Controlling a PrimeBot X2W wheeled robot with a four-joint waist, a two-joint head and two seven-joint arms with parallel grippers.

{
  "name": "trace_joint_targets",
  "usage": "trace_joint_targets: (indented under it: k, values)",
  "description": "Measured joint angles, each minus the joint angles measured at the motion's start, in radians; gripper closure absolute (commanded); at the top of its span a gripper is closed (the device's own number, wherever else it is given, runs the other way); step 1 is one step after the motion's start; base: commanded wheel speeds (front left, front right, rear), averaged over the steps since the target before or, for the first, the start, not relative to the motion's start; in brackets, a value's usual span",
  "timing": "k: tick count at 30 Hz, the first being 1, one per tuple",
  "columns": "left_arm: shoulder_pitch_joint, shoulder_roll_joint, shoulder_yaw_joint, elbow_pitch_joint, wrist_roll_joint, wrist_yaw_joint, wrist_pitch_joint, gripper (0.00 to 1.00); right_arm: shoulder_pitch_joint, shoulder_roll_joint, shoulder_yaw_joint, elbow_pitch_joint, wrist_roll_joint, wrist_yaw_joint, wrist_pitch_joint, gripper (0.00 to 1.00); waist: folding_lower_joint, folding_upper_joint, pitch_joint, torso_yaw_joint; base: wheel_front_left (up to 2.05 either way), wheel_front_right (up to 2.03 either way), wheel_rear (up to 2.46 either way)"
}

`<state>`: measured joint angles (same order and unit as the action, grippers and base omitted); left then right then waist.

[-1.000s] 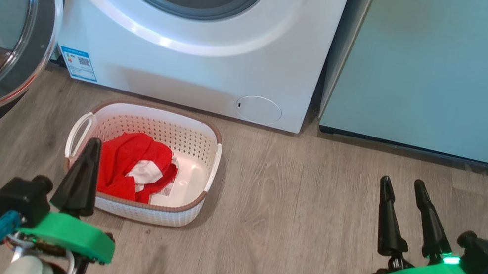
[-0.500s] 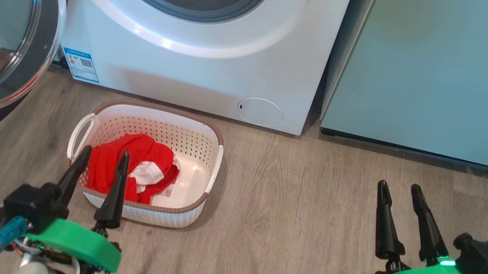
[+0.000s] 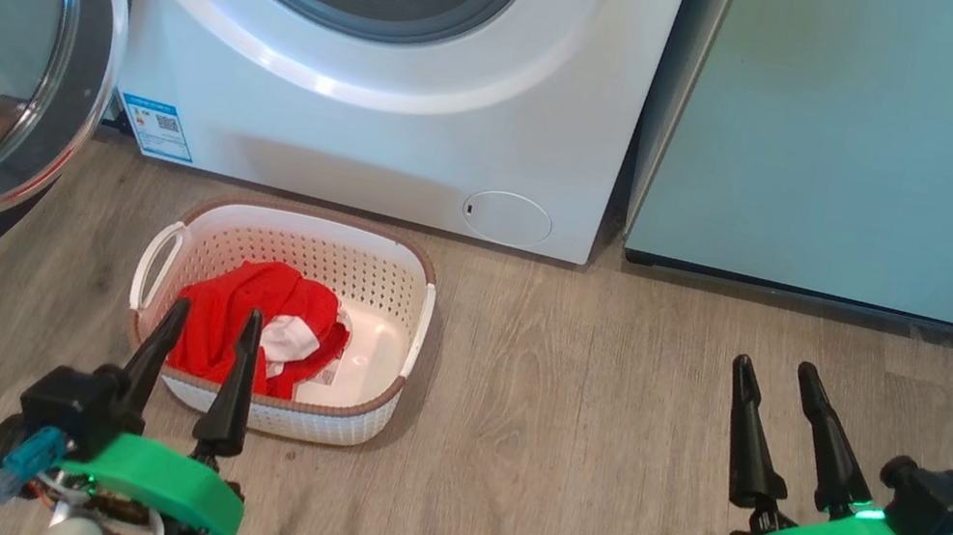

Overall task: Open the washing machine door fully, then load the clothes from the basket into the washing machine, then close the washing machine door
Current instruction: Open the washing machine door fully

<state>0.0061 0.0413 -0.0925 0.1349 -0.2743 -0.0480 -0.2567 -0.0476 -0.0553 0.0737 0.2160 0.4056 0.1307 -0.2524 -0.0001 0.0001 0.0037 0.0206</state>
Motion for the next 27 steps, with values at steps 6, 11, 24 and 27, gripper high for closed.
trace_joint_targets:
  k: [6,11,24,27]
  values:
    - [0.0,0.0,0.002,0.009,0.0,0.0,0.0,0.0,-0.001,0.0,0.003,-0.001,0.0,0.0,0.0,0.0,0.0,0.0,-0.001,0.0,0.0,0.0,0.0]
    - [0.0,0.0,0.002,0.009,0.012,0.003,0.0,0.0,-0.001,0.0,0.003,-0.001,0.0,0.0,0.0,0.0,0.0,0.0,-0.001,0.003,0.0,0.0,0.0]
    - [0.0,0.0,-0.001,0.008,0.021,0.009,0.0,0.0,-0.001,0.0,0.015,-0.005,0.0,0.0,0.0,0.0,0.0,0.0,0.001,0.01,0.0,0.0,0.0]
    - [0.0,0.0,-0.001,0.008,0.024,0.012,0.0,0.0,-0.001,0.0,0.017,-0.005,0.0,0.0,0.0,0.0,0.0,0.0,0.001,0.01,0.0,0.0,0.0]
